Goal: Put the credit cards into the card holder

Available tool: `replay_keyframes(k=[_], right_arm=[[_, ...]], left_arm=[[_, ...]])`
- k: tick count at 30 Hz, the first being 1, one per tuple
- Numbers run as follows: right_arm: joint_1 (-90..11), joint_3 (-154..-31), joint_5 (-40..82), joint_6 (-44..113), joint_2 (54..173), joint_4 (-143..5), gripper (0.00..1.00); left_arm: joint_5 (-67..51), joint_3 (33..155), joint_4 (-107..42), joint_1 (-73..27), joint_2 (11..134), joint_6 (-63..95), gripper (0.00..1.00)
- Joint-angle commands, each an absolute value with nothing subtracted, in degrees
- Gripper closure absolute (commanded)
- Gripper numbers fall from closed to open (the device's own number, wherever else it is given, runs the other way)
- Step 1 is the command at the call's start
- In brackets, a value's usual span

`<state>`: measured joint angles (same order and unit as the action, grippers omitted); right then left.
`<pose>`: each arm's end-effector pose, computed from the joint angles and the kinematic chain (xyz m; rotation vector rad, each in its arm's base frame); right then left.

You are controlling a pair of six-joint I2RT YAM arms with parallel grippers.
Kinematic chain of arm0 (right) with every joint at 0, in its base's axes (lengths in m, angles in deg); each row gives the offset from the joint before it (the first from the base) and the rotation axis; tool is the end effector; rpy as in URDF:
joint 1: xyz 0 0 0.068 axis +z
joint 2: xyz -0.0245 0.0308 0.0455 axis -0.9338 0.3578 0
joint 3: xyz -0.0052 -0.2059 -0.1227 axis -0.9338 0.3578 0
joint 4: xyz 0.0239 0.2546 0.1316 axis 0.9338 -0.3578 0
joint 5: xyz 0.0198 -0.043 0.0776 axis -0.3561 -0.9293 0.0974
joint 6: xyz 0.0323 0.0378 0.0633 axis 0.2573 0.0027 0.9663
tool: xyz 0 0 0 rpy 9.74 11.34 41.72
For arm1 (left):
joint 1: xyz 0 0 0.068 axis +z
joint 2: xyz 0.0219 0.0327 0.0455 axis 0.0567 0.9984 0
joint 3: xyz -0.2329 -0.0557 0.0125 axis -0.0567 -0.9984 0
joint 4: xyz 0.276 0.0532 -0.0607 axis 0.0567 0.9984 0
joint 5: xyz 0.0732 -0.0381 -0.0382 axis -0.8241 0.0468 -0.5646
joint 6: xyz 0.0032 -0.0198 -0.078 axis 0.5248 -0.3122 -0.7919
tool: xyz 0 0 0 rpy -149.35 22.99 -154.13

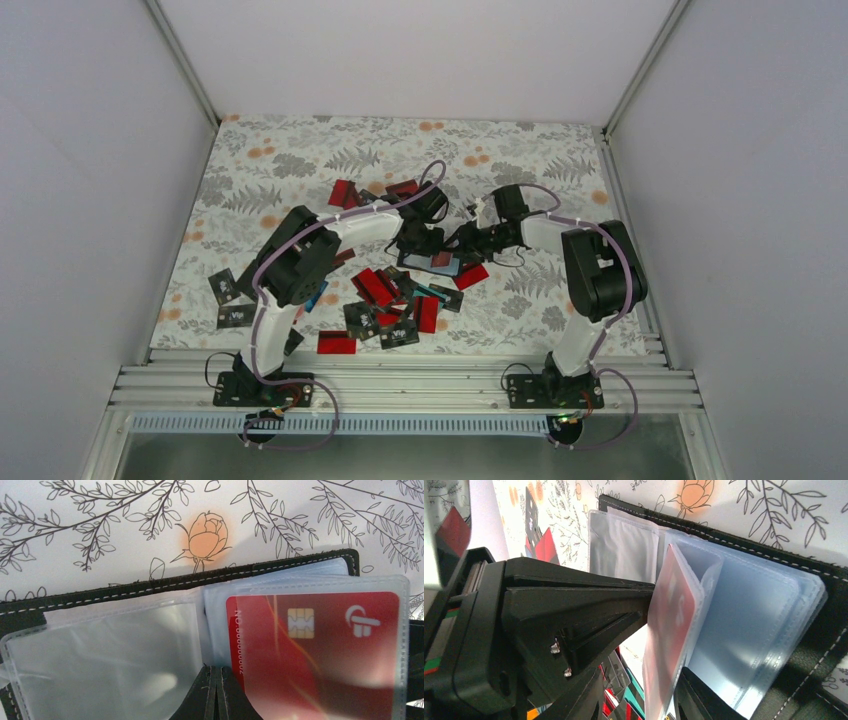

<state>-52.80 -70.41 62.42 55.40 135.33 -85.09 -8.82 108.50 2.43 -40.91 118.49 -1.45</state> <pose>0.3166 0.1465 0.0606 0.0100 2.7633 1.3735 0.3177 -0.3213 0.0694 0.4083 2.8441 -0.4851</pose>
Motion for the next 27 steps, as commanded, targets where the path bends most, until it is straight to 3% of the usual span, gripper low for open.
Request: replay_keyframes(k=[1,12,22,25,27], right_arm=[[-51.63,-72.76,62.12,54.77,134.21,-86.19,0.62],[-48.17,-77.85,61.37,56.74,136.89,-86.88,0.62],[-41.28,-92.78,64.24,58.4,148.03,-88.75,0.61],[-40.25,-96.76,64.36,57.23,149.13,-91.45,0.6],[-39.88,-97.14,63.09,56.93,147.58,-92.58,0.59]], left_arm=[[-9.63,106.6,5.21,-41.67,115.35,-2.45,0.97],[-14.98,98.77,7.91,-38.55,100.05,-4.63,0.98],[-18.17,80.92,8.69,-37.27,79.61,-9.54,0.97],[-18.32,74.34,8.97,-37.35,73.22,-12.5,0.93],[-18.03,70.05,9.82,-37.48,69.01,-14.44,0.85]])
